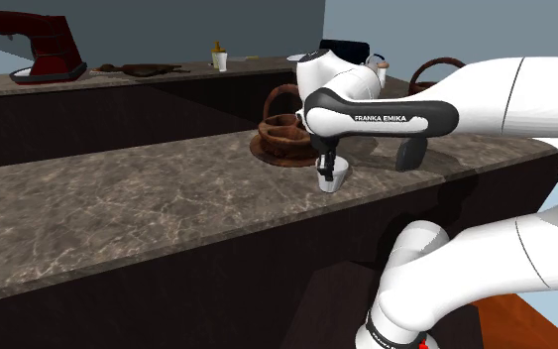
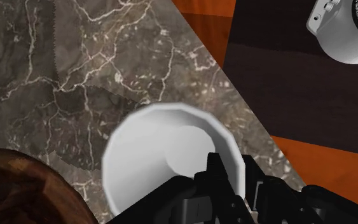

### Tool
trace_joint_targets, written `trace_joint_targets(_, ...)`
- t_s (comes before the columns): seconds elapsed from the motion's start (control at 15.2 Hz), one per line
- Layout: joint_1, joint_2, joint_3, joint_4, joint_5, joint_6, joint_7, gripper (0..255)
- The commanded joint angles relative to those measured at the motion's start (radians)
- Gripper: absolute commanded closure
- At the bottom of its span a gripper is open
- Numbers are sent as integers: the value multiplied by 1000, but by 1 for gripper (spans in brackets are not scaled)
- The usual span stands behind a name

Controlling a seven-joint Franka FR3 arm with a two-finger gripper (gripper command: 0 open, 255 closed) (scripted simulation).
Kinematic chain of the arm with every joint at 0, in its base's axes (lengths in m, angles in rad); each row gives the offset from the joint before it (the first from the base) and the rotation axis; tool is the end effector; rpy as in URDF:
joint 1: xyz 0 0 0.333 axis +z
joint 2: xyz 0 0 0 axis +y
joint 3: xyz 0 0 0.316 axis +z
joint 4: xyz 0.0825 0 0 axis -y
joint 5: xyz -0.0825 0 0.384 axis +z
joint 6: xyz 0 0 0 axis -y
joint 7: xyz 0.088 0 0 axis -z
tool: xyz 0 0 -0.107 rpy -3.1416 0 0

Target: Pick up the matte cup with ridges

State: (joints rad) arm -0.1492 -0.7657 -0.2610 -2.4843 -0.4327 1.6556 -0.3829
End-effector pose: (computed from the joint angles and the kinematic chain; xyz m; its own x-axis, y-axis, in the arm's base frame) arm 0.2746 -0.1785 0.5236 0.9824 0.0862 -0.1656 0.1186 -0.9732 0.1970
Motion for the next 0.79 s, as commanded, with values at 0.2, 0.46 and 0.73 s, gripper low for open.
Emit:
trace_joint_targets(0.2,0,0,0,-1,0,1,0,255)
trace_joint_targets(0.46,1,1,3,13,3,-12,-3,255)
trace_joint_targets(0.73,3,6,13,69,12,-61,-16,255)
